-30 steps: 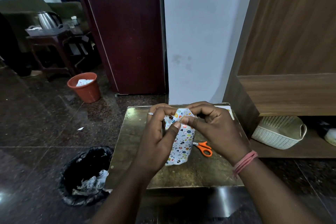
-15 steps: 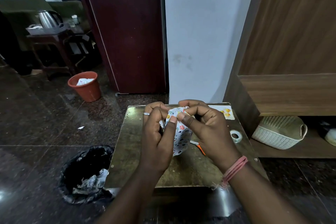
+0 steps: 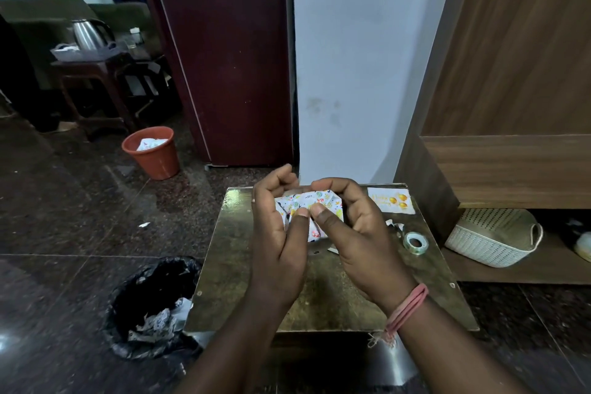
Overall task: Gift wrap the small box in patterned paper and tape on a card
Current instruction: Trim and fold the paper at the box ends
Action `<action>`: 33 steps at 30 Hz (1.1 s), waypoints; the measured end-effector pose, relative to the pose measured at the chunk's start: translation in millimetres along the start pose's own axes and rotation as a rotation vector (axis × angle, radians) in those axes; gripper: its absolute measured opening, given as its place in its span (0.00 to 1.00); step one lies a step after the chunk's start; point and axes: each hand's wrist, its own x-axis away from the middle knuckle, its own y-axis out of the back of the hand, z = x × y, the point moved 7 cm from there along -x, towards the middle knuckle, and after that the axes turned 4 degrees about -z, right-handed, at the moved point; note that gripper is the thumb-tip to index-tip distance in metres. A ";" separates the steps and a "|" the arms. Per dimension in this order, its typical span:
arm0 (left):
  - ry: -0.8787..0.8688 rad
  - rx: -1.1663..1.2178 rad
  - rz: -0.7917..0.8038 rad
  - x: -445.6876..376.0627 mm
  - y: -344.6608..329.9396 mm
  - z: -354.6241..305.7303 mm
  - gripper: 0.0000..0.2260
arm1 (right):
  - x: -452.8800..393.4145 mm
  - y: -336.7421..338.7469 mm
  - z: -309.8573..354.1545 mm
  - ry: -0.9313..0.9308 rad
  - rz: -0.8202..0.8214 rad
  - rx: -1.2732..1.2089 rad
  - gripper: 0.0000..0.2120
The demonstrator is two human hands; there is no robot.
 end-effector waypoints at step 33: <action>0.263 0.133 0.076 -6.4 -4.3 38.8 0.12 | -13.2 17.5 -18.6 -0.161 0.046 0.103 0.19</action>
